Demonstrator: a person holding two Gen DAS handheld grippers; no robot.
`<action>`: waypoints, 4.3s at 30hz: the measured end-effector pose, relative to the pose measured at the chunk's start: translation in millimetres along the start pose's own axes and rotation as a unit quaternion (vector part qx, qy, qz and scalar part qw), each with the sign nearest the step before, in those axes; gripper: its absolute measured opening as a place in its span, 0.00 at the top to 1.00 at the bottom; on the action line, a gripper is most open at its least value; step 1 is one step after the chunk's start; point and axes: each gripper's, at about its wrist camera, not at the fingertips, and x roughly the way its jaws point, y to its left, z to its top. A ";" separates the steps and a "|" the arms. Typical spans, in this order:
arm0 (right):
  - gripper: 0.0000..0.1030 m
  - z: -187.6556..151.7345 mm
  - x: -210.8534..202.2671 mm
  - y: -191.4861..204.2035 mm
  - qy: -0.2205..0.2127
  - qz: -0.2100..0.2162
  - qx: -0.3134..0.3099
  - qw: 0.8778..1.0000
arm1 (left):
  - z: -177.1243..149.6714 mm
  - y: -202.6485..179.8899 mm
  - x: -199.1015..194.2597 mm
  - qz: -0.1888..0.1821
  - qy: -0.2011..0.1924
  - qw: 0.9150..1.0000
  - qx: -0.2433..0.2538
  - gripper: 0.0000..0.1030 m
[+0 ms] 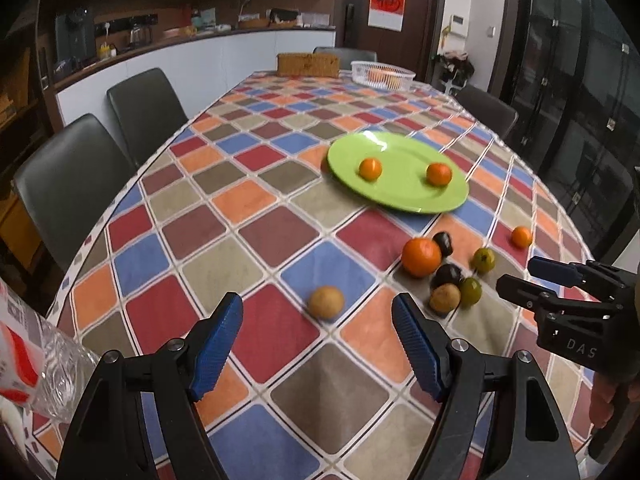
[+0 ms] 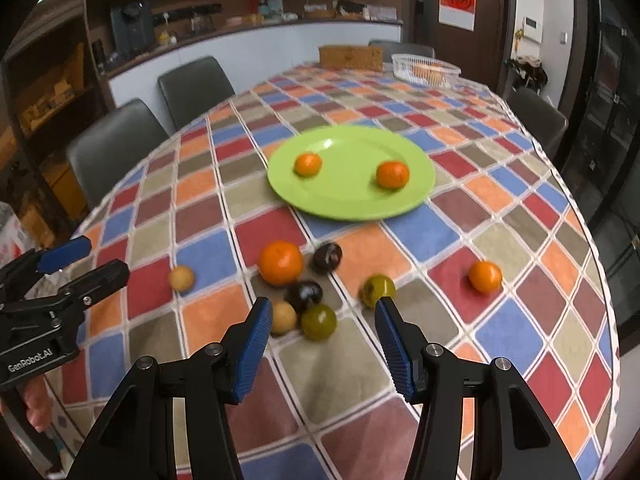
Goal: Organize fruits
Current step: 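Withdraw both open tools from the plate back to the fruit cluster, then grasp a brown round fruit with the left tool while the right grasps a green tomato, then carry both fruits onto the green plate and open both tools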
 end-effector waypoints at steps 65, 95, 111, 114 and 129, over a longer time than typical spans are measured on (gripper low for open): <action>0.74 0.3 38.6 -11.0 0.041 0.041 -0.005 0.998 | 12.0 -22.4 48.9 -0.050 0.056 0.997 0.030 0.71; 0.74 58.1 -27.7 -26.5 -0.090 0.043 0.015 0.995 | 86.1 -57.6 7.7 -0.106 -0.046 0.990 0.079 0.71; 0.74 109.7 -13.6 -32.7 -0.106 0.040 -0.016 0.993 | 142.1 -60.6 36.7 -0.130 -0.050 0.988 0.070 0.71; 0.74 123.8 1.6 -40.3 -0.098 0.048 -0.013 0.994 | 156.5 -61.6 51.9 -0.135 -0.045 0.988 0.065 0.71; 0.74 167.1 82.7 -74.6 -0.044 0.059 0.007 0.997 | 198.7 -67.8 140.8 -0.144 0.007 0.988 0.055 0.71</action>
